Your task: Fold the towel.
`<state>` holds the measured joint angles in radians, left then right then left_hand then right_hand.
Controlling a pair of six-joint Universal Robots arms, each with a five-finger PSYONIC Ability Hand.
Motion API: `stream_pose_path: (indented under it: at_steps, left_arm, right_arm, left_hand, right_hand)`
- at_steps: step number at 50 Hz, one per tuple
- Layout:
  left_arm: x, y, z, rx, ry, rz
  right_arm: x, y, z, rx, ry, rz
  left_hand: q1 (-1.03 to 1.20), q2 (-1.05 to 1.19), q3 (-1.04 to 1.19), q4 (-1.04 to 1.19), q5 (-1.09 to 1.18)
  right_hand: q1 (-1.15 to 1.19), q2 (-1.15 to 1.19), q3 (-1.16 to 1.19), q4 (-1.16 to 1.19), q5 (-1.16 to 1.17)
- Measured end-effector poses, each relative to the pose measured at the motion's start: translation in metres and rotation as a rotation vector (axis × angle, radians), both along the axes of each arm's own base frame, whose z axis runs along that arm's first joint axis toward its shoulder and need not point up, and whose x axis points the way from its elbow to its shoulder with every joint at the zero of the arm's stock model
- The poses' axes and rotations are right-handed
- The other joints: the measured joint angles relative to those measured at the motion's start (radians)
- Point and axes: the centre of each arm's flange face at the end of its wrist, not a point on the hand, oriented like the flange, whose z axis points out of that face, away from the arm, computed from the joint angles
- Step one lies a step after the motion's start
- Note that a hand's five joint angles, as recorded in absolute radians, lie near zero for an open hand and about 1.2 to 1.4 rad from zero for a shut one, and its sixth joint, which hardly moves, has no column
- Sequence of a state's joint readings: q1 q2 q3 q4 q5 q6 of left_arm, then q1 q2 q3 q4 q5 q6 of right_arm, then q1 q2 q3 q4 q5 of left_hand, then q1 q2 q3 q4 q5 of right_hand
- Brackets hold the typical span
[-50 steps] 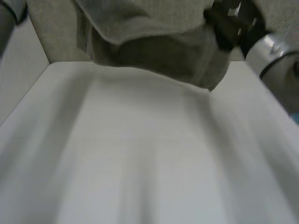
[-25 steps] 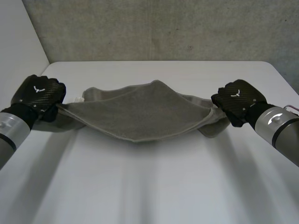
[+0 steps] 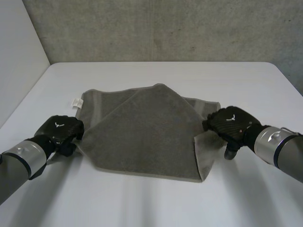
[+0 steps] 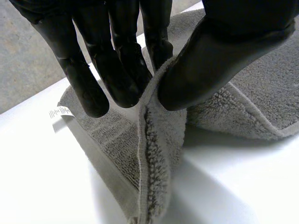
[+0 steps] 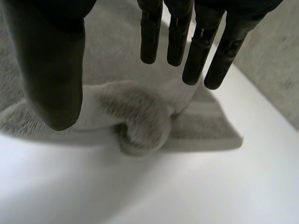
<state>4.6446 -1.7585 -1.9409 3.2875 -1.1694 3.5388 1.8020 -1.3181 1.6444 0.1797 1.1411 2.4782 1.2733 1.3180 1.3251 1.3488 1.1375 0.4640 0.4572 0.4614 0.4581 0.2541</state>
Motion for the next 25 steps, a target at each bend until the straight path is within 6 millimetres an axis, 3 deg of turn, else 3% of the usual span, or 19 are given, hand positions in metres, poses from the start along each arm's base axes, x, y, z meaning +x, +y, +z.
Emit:
stream_pose_path:
  at_steps: [7,25]
  left_arm:
    - [0.0,0.0,0.007,-0.026,0.001,0.0]
    - [-0.001,0.002,0.012,-0.046,0.005,-0.005]
  right_arm:
    - [0.005,0.001,0.011,-0.038,-0.009,0.043]
    - [0.054,0.019,-0.028,-0.191,0.226,0.311]
  left_hand:
    - [0.0,0.0,0.0,0.0,0.0]
    - [0.0,0.0,0.0,0.0,0.0]
  right_hand:
    - [-0.003,0.0,-0.004,-0.004,-0.003]
    - [-0.003,0.0,-0.004,-0.004,0.003]
